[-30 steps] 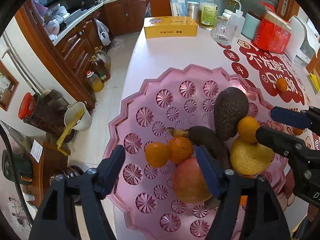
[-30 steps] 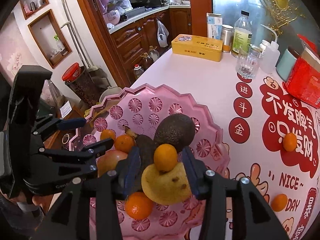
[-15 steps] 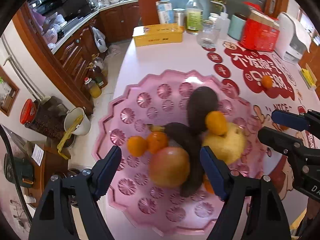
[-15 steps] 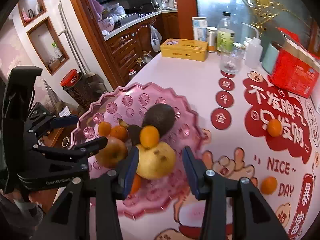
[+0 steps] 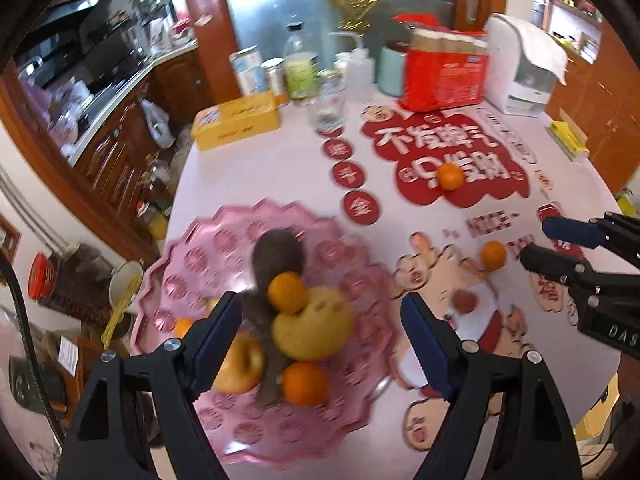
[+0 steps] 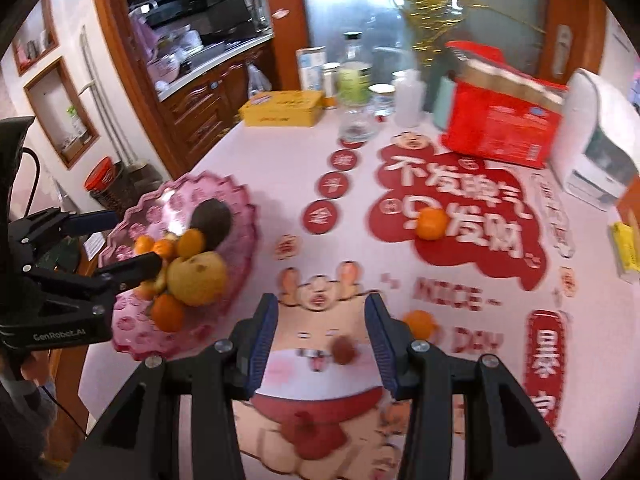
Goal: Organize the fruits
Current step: 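Move both tools back to the remaining oranges on the cloth, then close the right gripper on an orange while the left gripper grasps another orange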
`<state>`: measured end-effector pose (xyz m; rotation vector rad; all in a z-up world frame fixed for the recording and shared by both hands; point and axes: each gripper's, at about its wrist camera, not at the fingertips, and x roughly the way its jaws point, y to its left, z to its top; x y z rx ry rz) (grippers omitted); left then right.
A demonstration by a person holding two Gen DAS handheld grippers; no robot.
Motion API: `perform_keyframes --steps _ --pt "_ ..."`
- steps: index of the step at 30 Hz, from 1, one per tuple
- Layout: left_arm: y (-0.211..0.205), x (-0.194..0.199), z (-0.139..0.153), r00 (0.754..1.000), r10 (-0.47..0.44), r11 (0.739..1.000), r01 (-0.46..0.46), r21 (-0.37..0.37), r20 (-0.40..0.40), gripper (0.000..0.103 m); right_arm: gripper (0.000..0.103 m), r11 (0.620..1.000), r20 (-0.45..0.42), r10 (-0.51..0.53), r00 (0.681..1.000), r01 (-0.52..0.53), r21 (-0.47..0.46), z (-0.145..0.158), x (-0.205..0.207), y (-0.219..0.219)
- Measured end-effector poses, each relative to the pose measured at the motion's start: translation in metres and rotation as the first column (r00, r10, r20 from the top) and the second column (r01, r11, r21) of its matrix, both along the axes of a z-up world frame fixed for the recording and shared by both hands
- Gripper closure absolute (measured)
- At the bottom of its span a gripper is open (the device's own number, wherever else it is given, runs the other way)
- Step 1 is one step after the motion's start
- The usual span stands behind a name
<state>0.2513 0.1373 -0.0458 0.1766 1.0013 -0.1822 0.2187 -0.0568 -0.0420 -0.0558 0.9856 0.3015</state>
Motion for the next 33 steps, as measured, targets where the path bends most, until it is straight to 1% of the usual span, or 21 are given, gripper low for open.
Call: perform_keyframes --steps 4,8,11,14,18,23,27,30,33 --pt "-0.031 0.011 0.011 0.999 -0.029 1.0 0.029 -0.004 0.021 0.02 0.057 0.999 0.028 -0.03 0.999 0.031 -0.02 0.014 0.004 -0.041" --pt "-0.059 0.024 0.013 0.998 -0.051 0.999 0.051 0.007 0.033 0.02 0.058 0.998 0.037 -0.051 0.998 0.052 -0.03 0.015 0.01 -0.072" --pt "-0.076 0.033 0.005 0.998 -0.064 0.998 0.064 0.001 0.023 0.02 0.058 0.998 0.018 -0.059 0.998 0.06 -0.037 0.0 0.018 -0.09" --pt "-0.09 0.041 -0.013 0.997 -0.076 0.997 0.076 -0.006 0.0 0.02 0.058 0.998 -0.024 -0.054 0.998 0.054 -0.017 -0.023 0.025 -0.099" --pt "-0.103 0.047 -0.034 0.996 -0.089 0.996 0.089 -0.001 -0.019 0.02 0.058 1.0 -0.083 -0.017 0.996 0.019 0.025 -0.058 0.033 -0.096" --pt "-0.112 0.056 -0.059 0.995 -0.079 0.997 0.08 0.011 -0.058 0.02 0.058 0.999 -0.144 0.029 0.989 -0.022 0.045 -0.099 0.043 -0.081" --pt "-0.116 0.061 -0.068 0.995 -0.073 0.997 0.074 0.011 -0.073 0.02 0.057 0.998 -0.183 0.046 0.982 -0.038 0.052 -0.12 0.053 -0.073" --pt "-0.12 0.067 -0.073 0.994 -0.073 0.997 0.074 0.017 -0.077 0.02 0.058 0.999 -0.158 0.04 0.987 -0.04 0.004 -0.126 0.055 -0.071" --pt "-0.126 0.075 -0.076 0.994 -0.073 0.997 0.075 0.018 -0.08 0.02 0.058 0.999 -0.16 0.043 0.986 -0.046 -0.015 -0.128 0.059 -0.073"
